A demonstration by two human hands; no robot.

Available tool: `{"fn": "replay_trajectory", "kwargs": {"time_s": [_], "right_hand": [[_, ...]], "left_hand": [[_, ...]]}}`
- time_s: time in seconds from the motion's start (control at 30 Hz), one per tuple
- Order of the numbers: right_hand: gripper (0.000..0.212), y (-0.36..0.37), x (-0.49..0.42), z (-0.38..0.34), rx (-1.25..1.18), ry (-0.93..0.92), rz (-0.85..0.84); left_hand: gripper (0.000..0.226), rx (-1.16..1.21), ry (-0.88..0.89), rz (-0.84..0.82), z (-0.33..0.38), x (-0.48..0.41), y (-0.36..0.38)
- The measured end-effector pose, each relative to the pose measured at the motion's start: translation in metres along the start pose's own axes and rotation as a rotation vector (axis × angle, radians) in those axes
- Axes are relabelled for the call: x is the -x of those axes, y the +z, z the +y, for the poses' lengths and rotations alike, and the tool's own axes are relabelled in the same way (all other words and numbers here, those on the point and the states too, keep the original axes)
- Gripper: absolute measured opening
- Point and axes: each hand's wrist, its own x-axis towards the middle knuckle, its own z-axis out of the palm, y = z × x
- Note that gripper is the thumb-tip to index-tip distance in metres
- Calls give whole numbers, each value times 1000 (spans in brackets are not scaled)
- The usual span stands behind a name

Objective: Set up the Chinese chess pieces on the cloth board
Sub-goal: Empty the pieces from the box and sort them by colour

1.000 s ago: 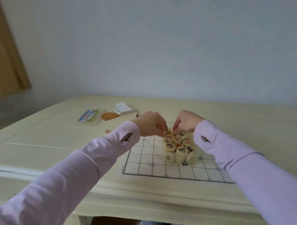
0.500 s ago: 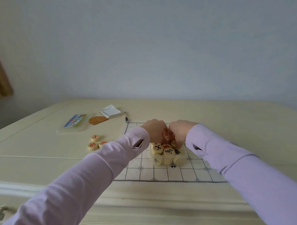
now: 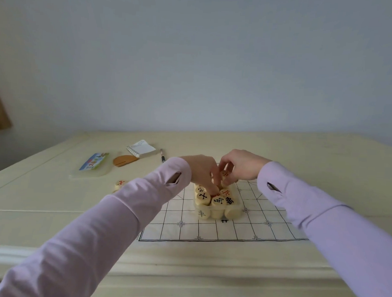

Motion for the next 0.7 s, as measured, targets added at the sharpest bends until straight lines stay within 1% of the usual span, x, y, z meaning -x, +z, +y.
{"fn": "replay_trajectory", "kwargs": {"time_s": [0.2, 0.37, 0.43, 0.57, 0.63, 0.7], "right_hand": [[33, 1, -2, 4, -137, 44, 57], [30, 3, 0, 7, -244, 99, 120], [26, 3, 2, 6, -293, 113, 159], [22, 4, 4, -5, -449, 114, 253], [22, 6, 4, -19, -558, 112, 206], [30, 11, 1, -35, -733, 79, 100]], "left_hand": [[32, -70, 51, -67, 9, -1, 2], [29, -128, 60, -34, 13, -5, 8], [27, -78, 32, 33, 11, -4, 8], [25, 99, -53, 283, -10, 8, -8], [20, 165, -119, 349, -28, 21, -18], [14, 195, -186, 328, -51, 33, -19]]}}
